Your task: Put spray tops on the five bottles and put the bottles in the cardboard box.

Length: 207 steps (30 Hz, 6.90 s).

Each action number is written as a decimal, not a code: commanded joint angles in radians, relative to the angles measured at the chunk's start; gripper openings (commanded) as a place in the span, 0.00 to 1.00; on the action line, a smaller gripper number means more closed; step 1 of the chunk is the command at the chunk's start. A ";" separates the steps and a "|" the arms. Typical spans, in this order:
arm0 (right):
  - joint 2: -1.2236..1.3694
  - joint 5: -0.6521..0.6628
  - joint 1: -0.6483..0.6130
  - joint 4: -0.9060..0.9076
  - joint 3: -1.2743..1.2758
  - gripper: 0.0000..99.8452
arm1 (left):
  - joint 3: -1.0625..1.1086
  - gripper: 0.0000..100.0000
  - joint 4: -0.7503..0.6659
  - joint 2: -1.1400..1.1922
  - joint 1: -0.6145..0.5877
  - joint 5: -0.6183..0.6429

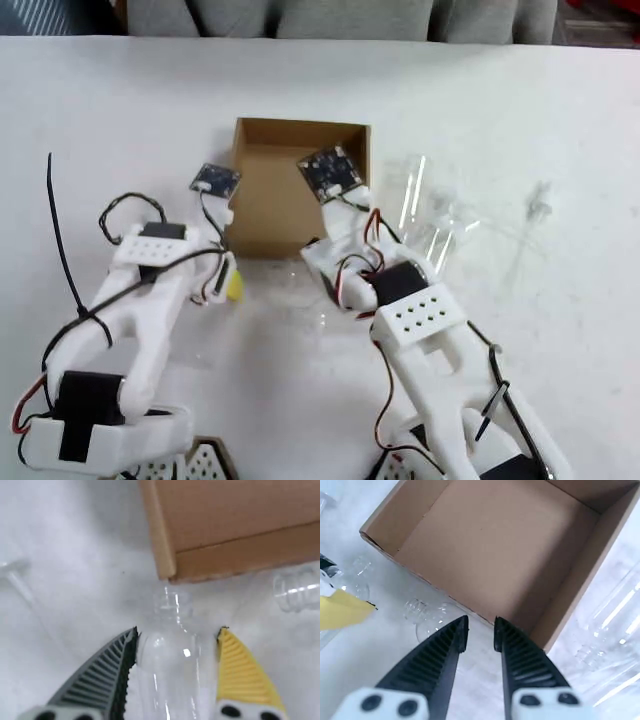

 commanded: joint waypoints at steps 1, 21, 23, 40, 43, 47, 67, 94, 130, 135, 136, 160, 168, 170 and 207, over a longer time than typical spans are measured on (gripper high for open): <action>-0.004 0.012 -0.002 -0.018 -0.020 0.07 | 0.000 0.25 -0.025 -0.028 -0.016 0.014; 0.001 0.012 -0.002 -0.018 -0.020 0.07 | 0.064 0.28 -0.014 -0.154 -0.045 0.014; 0.001 0.012 -0.002 -0.018 -0.020 0.07 | 0.081 0.28 -0.029 -0.154 -0.018 0.014; 0.002 0.012 -0.002 -0.018 -0.020 0.07 | 0.058 0.28 0.029 -0.148 0.005 -0.012; 0.002 0.012 -0.002 -0.027 -0.020 0.07 | 0.026 0.24 0.029 -0.088 0.005 -0.002; 0.002 0.012 -0.002 -0.031 -0.020 0.07 | -0.051 0.05 0.031 0.019 0.005 -0.077; 0.002 0.012 -0.002 -0.031 -0.020 0.07 | 0.241 0.02 -0.061 -0.576 -0.064 -0.066; 0.004 0.012 -0.091 -0.031 0.018 0.07 | 0.342 0.02 -0.404 -1.102 -0.889 0.400; 0.796 0.003 -0.455 -0.338 -0.641 0.07 | -0.578 0.02 0.068 -0.140 -0.964 0.201; 0.883 -0.135 -0.437 -0.302 -0.743 0.07 | -0.569 0.02 0.081 -0.140 -0.966 0.199; 0.880 -0.190 -0.435 -0.300 -0.763 0.07 | -0.571 0.02 0.092 -0.139 -0.964 0.199; 1.283 -0.365 -0.446 -0.321 -1.155 0.21 | -0.569 0.02 0.133 -0.134 -0.951 0.201; 1.442 -0.358 -0.443 -0.274 -1.361 0.13 | -0.568 0.02 0.137 -0.139 -0.951 0.201; 1.475 -0.358 -0.443 -0.206 -1.430 0.13 | -0.568 0.02 0.138 -0.142 -0.951 0.201; 1.013 -0.235 -0.061 0.992 -1.602 0.02 | 0.199 0.02 -0.222 -0.978 -0.105 0.207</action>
